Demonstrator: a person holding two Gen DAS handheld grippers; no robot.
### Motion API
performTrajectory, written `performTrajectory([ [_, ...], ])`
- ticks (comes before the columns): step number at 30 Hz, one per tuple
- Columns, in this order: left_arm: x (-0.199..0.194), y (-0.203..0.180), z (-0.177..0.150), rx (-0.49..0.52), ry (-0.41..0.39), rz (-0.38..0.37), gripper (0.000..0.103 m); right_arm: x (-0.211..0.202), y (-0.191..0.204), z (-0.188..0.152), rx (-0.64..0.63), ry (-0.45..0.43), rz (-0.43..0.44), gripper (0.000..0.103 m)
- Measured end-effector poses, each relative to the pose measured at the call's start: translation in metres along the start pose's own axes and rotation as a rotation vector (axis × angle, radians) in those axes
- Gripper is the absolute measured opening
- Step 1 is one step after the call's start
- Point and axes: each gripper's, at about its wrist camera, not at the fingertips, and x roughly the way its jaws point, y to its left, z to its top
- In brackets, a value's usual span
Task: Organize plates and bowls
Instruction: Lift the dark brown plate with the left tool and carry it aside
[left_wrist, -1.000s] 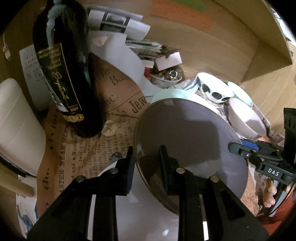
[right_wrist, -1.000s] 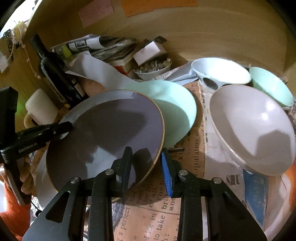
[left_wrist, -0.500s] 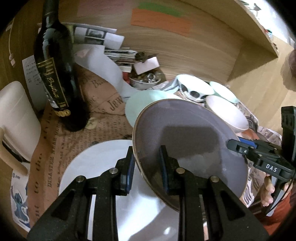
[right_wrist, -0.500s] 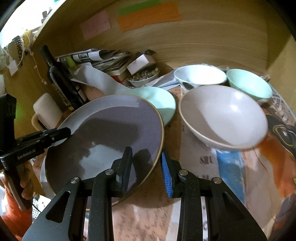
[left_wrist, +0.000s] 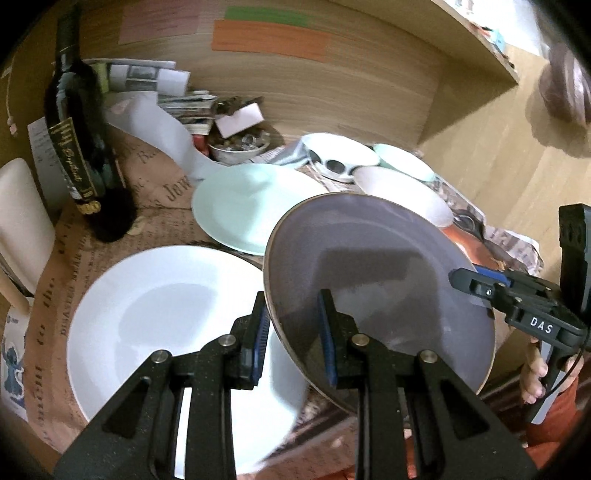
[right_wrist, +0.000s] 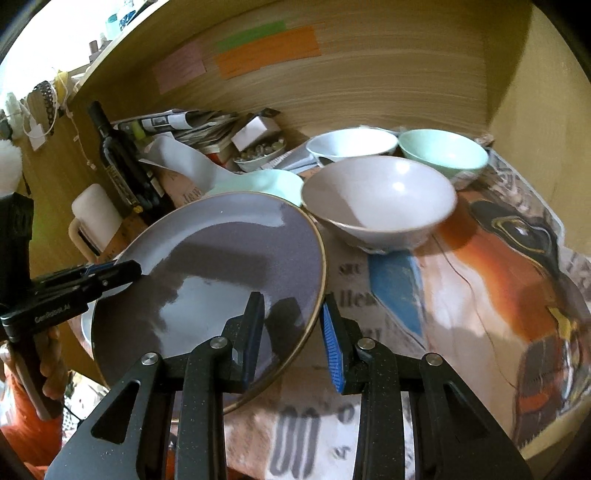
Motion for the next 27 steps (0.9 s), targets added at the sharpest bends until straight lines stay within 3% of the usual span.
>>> performTrajectory([
  [19,0.038,-0.038,-0.021,0.015,0.094,-0.051,0.025,-0.004,-0.040,-0.029,0.061,0.047,-0.060,0.028],
  [27,0.054,-0.041,-0.019,0.026,0.111,-0.031,0.025,0.011,-0.049,-0.028,0.083,0.069,-0.065,0.028],
])
